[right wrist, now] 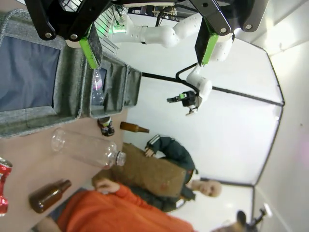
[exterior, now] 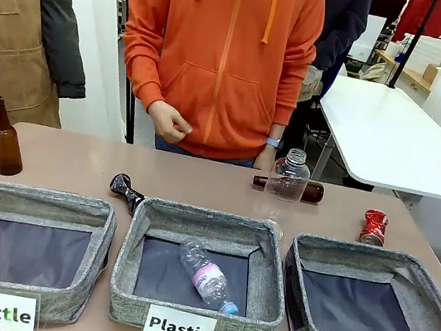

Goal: Sort the can waste into the basket.
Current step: Pick up the can waste from the table and place it in the right Fabric basket.

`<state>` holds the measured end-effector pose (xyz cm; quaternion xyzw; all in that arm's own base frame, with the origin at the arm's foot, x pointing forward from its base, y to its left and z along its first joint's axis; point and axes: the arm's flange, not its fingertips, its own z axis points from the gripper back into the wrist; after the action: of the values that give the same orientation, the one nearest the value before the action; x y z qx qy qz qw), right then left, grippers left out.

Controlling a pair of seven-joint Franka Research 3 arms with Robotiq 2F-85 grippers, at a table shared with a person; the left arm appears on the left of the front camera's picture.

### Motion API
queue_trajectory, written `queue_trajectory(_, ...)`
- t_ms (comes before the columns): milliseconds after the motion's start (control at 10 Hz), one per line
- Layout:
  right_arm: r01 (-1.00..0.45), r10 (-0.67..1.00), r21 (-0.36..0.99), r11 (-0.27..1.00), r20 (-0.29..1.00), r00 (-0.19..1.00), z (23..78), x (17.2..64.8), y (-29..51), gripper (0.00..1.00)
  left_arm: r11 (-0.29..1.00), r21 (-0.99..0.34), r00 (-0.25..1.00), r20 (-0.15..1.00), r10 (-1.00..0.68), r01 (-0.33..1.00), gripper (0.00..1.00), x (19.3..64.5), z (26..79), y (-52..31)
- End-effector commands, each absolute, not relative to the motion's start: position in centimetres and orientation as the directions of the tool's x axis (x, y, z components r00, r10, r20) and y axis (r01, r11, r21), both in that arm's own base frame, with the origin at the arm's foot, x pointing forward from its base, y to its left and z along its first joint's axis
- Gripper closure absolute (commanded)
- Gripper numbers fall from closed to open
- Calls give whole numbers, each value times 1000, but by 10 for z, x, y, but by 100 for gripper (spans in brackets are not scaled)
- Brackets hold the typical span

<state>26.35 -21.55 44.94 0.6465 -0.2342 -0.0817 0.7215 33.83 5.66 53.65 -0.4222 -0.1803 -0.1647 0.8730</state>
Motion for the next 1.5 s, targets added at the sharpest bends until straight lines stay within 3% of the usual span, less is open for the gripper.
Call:
queue_trajectory(0, -214, -415, 965, 154, 260, 872, 451, 264, -217, 0, 658, -595, 872, 439, -215, 462, 0, 358, 534, 10)
queue_trajectory(200, -214, -415, 965, 154, 260, 872, 451, 264, -217, 0, 758, -514, 907, 340, -250, 401, 0, 392, 511, -50)
queue_trajectory(500, -214, -415, 965, 154, 260, 872, 451, 264, -217, 0, 857, -432, 939, 309, -153, 282, 0, 424, 482, -103)
queue_trajectory(700, -214, -415, 965, 154, 260, 872, 451, 264, -217, 0, 846, -483, 959, 262, -107, 226, 0, 442, 468, -126)
queue_trajectory(800, -214, -415, 965, 154, 260, 872, 451, 264, -217, 0, 779, -587, 974, 182, -137, 219, 0, 448, 473, -125)
queue_trajectory(900, -214, -415, 965, 154, 260, 872, 451, 264, -217, 0, 852, -451, 947, 288, -144, 267, 0, 432, 461, -120)
queue_trajectory(1200, -214, -415, 965, 154, 260, 872, 451, 264, -217, 0, 837, -485, 957, 253, -143, 253, 0, 440, 460, -127)
queue_trajectory(1300, -214, -415, 965, 154, 260, 872, 451, 264, -217, 0, 877, -477, 973, 225, 60, 56, 0, 443, 449, -142)
queue_trajectory(1400, -214, -415, 965, 154, 260, 872, 451, 264, -217, 0, 915, -399, 981, 143, 128, -61, 0, 447, 444, -162)
